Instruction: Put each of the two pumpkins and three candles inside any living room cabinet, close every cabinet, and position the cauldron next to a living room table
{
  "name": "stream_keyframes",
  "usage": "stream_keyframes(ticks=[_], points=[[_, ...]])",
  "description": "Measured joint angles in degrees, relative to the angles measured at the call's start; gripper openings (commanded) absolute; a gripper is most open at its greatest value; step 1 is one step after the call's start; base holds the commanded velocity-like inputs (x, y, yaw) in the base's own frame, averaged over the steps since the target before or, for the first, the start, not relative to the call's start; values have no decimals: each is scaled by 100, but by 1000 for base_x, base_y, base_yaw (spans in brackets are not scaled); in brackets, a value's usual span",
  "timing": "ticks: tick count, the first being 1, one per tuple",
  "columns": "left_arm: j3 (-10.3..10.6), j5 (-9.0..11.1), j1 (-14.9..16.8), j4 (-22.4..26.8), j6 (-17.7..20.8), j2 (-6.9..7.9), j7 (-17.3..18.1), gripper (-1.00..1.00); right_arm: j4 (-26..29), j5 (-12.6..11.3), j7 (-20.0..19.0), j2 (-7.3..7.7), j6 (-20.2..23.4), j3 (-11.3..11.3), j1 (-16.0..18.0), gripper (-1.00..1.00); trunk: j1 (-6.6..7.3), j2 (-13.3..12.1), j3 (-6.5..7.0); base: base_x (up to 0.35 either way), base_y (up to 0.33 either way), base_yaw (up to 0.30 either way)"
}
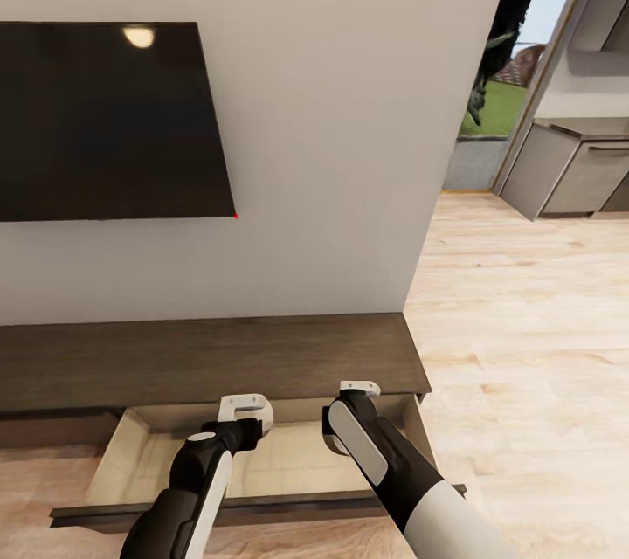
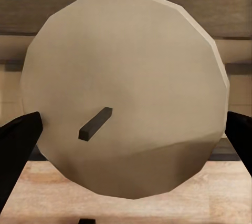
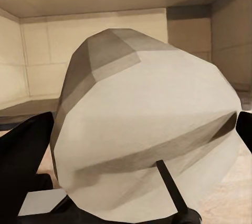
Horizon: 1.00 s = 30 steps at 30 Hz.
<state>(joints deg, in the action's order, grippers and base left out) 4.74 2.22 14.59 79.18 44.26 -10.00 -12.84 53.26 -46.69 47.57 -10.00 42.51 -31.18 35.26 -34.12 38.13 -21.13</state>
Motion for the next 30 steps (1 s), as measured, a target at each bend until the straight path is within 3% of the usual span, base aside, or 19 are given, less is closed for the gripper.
stream_keyframes(ticks=[18, 24, 30], points=[[8, 9, 0, -7, -1, 0, 0, -100, 0, 20, 1, 0, -48, -10, -1, -100, -395, 722, -323, 0, 0, 0], [329, 39, 0, -8, 9, 0, -26, -100, 3, 20, 4, 0, -57, -5, -1, -100, -527, 963, -431, 0, 0, 0], [384, 26, 0, -14, 43, 0, -77, -100, 15, 12, 7, 0, -57, -2, -1, -100, -659, 1203, -539, 0, 0, 0]])
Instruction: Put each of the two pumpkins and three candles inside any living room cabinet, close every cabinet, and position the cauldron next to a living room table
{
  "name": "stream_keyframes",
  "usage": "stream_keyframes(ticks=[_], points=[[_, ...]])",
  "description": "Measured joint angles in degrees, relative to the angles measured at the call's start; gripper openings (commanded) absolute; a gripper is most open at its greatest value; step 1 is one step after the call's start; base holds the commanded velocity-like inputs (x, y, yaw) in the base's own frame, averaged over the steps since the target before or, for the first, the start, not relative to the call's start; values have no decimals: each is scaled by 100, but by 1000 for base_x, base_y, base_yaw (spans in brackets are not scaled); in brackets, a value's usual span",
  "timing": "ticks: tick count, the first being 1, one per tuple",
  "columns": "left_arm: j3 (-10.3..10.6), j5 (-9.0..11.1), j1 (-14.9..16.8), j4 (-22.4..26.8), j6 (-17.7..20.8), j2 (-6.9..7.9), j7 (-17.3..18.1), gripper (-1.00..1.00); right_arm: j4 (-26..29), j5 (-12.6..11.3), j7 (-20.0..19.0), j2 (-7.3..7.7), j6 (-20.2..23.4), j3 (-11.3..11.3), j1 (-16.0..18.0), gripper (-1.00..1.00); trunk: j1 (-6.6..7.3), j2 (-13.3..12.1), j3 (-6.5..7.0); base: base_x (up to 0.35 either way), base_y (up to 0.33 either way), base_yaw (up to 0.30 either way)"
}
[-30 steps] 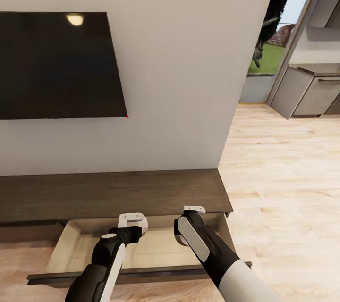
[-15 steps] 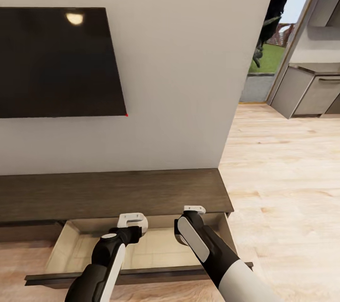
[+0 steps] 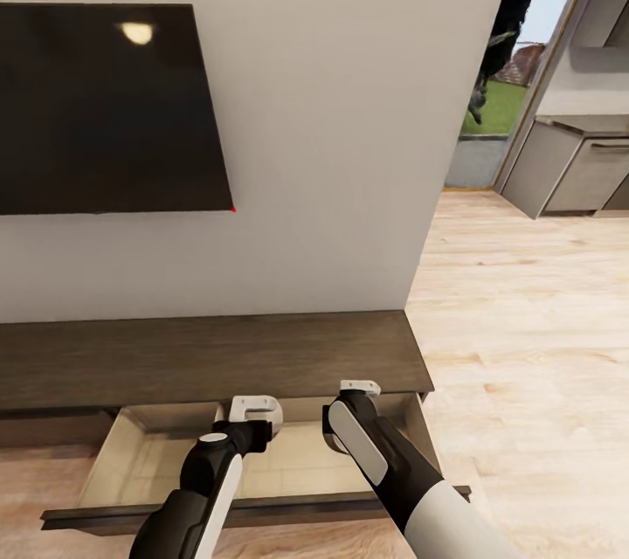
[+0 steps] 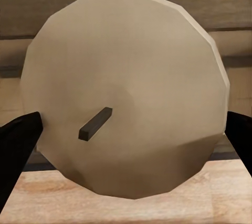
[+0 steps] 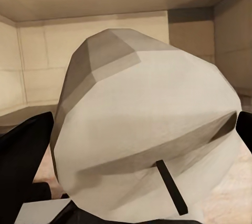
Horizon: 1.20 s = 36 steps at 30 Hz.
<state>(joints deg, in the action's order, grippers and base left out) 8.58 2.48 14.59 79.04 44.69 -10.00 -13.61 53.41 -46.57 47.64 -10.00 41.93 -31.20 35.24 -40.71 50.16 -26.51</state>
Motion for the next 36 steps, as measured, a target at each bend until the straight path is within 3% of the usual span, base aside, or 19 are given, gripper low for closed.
stream_keyframes(ticks=[36], points=[[3, -1, 0, -101, -39, 0, -3, -100, -14, -28, 3, 0, -8, 9, 9, -100, -791, 1444, -646, 0, 0, 0]])
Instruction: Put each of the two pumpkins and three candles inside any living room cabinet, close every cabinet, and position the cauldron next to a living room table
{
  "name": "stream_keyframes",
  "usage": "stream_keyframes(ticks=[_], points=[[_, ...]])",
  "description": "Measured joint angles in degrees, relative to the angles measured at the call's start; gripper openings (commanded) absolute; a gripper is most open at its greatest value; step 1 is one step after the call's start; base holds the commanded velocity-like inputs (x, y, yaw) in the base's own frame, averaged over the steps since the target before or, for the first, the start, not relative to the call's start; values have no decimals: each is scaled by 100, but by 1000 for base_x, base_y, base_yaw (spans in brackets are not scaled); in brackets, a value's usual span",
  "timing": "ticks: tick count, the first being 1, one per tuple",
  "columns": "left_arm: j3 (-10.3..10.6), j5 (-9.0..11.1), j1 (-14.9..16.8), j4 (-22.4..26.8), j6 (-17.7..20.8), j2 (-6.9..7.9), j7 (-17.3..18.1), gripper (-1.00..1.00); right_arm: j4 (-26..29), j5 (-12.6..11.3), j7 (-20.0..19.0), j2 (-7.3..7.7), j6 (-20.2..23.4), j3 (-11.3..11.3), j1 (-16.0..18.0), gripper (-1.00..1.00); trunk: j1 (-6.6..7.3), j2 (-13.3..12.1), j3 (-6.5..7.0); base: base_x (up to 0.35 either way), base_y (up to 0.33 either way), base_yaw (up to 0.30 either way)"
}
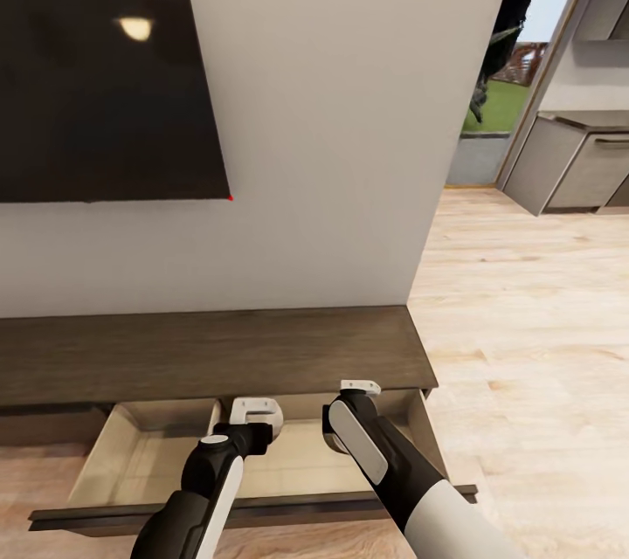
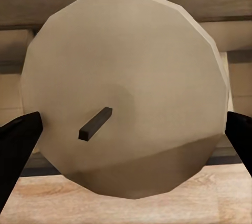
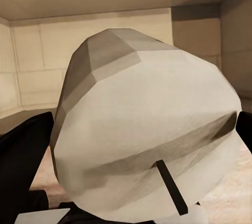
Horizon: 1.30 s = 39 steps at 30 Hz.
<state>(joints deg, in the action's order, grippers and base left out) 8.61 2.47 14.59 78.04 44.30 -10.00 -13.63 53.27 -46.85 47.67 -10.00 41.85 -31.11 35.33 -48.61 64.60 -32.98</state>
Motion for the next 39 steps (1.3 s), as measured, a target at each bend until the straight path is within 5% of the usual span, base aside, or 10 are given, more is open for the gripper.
stream_keyframes(ticks=[39], points=[[-2, 2, 0, 0, 0, 0, 0, -100, -2, 8, -1, 0, 0, 0, 0, -100, -857, 1564, -700, 0, 0, 0]])
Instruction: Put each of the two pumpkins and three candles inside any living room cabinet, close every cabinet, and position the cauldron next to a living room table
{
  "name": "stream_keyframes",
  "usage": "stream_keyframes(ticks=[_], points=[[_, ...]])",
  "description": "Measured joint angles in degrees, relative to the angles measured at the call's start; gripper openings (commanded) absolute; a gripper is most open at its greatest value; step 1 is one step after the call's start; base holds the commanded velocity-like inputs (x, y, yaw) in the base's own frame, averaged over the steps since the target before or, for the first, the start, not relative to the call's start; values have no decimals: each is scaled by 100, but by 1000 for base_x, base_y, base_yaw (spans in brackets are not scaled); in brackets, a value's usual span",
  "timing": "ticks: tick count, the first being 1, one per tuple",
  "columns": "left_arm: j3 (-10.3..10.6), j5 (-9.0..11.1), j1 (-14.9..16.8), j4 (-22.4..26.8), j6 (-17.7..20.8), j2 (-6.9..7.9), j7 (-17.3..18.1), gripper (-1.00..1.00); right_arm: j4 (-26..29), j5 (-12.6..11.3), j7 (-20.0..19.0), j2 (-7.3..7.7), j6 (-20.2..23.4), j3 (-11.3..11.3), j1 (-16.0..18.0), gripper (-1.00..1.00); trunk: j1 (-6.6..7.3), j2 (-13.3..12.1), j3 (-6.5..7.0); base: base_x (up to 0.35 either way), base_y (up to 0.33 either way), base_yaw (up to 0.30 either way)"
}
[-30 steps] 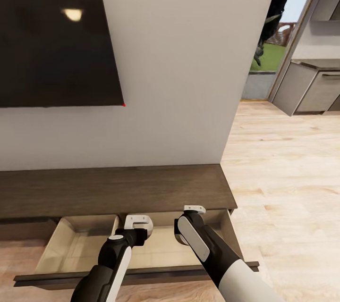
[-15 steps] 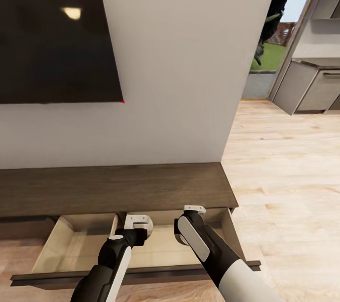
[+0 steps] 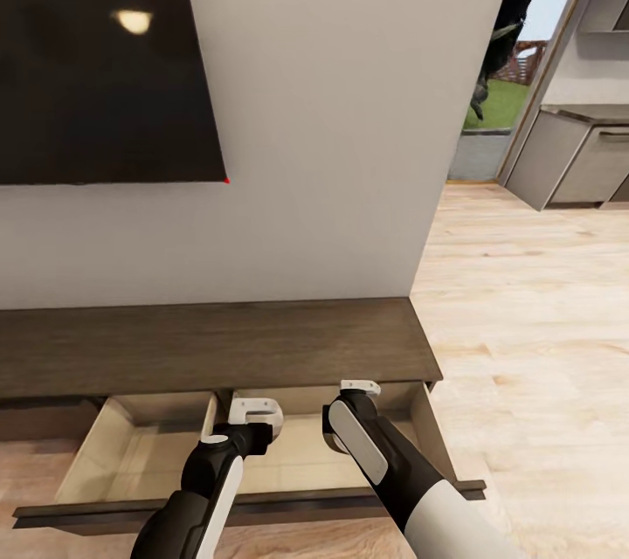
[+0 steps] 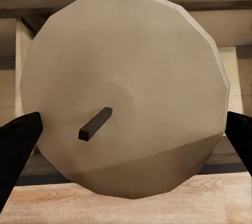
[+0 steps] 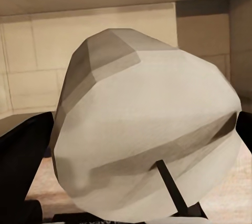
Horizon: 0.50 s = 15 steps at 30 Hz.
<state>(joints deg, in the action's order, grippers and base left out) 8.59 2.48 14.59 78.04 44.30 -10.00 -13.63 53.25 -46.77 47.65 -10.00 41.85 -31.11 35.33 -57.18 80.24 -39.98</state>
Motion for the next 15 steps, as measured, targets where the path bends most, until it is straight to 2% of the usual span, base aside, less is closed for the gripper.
stream_keyframes(ticks=[15], points=[[-2, -1, 0, -3, 0, 0, 0, -100, -133, -25, -16, 0, 13, 0, 0, -100, -329, 602, -269, 0, 0, 0]])
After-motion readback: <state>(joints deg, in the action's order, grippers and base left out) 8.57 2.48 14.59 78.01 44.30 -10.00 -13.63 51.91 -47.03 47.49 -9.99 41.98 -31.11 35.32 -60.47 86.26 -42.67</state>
